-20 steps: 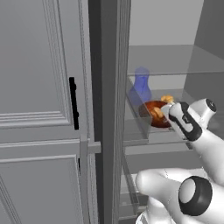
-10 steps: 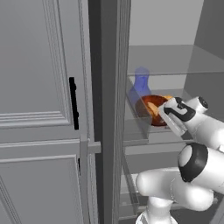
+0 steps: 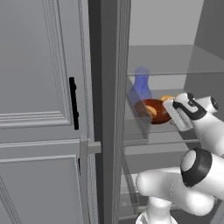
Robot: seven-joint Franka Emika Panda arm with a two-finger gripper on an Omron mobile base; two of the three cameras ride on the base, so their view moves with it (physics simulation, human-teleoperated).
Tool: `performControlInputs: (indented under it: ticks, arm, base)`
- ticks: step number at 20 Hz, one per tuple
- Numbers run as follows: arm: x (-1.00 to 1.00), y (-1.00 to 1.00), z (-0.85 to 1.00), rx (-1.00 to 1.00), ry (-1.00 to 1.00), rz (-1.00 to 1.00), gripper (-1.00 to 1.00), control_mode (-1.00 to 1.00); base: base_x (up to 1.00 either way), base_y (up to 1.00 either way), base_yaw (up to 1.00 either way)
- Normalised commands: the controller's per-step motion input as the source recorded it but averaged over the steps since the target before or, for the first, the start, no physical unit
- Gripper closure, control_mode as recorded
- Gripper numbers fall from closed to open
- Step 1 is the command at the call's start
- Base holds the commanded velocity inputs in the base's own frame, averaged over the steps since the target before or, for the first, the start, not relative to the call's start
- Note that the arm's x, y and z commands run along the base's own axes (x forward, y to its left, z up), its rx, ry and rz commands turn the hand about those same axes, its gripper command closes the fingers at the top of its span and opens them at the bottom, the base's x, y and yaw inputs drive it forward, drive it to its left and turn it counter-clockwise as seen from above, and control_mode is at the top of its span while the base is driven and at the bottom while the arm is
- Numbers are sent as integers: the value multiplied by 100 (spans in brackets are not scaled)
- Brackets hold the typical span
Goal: Pick the chicken drumstick and potato from their plates and place them in the bowl. Then put the bowl in the fridge.
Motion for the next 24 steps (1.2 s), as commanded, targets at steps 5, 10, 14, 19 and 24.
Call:
performControlInputs:
  ticks: [5, 10, 14, 19, 24]
  arm:
    - [-58, 0, 50, 0, -25, 0, -100, -100]
    - [-72, 0, 89, -1, -1, 4, -100, -100]
    - [-77, 0, 78, -4, 0, 6, -100, -100]
    - [-74, 0, 44, -8, 4, 7, -100, -100]
    - [-58, 0, -9, -9, 5, 4, -100, -100]
  base:
    - [0, 0, 0]
    - [0, 0, 0]
    - [0, 0, 0]
    - [0, 0, 0]
    - [0, 0, 0]
